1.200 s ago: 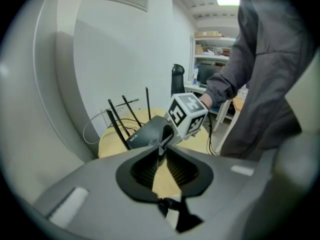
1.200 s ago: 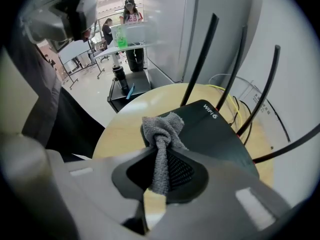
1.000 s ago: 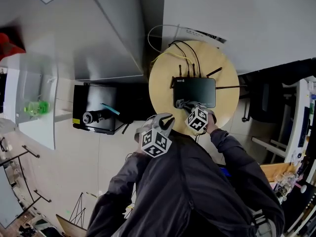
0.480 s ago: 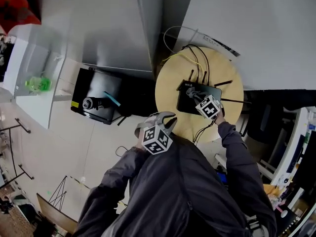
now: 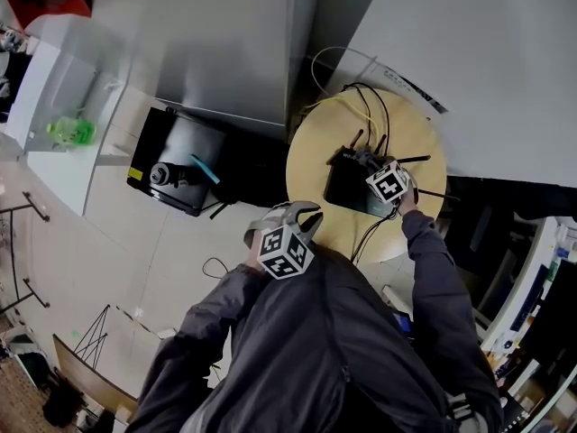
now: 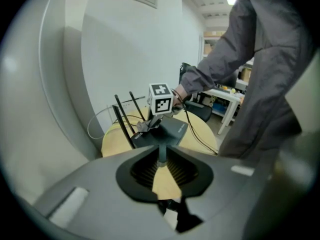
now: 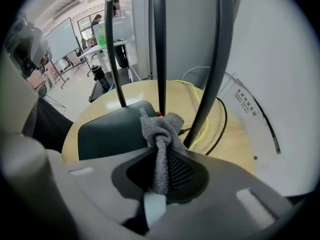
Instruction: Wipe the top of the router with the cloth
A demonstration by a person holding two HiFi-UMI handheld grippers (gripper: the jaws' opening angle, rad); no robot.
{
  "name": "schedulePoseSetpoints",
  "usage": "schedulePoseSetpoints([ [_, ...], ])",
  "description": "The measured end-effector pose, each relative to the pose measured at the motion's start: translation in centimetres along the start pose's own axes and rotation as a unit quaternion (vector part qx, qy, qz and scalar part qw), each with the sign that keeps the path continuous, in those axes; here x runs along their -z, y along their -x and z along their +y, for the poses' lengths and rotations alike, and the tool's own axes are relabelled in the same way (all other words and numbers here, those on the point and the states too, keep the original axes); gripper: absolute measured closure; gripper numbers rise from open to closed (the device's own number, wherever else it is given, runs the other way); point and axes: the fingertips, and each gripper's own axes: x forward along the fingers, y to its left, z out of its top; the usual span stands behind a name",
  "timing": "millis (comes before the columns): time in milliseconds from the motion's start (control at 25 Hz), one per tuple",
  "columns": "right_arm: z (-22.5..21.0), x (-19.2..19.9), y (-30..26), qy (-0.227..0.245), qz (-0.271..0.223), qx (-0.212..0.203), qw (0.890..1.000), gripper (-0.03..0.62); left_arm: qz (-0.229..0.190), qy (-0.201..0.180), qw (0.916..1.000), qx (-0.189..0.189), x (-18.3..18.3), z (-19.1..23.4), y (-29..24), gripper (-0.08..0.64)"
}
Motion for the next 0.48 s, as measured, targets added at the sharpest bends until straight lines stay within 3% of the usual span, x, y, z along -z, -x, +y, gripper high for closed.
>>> schedulePoseSetpoints([
  [160, 0.7, 0.3, 0.3, 0.003, 0.0, 0.019, 1.0, 0.555, -0.001, -0.017, 0.9998, 0.006, -0.2, -0.5, 0.0, 0.511],
  [480, 5.4, 2.8, 1.6, -0.016, -0.011, 0.013, 1.0, 0.555, -0.007, -0.03, 0.9993, 0.024, -0.1, -1.4, 0.3, 0.511],
])
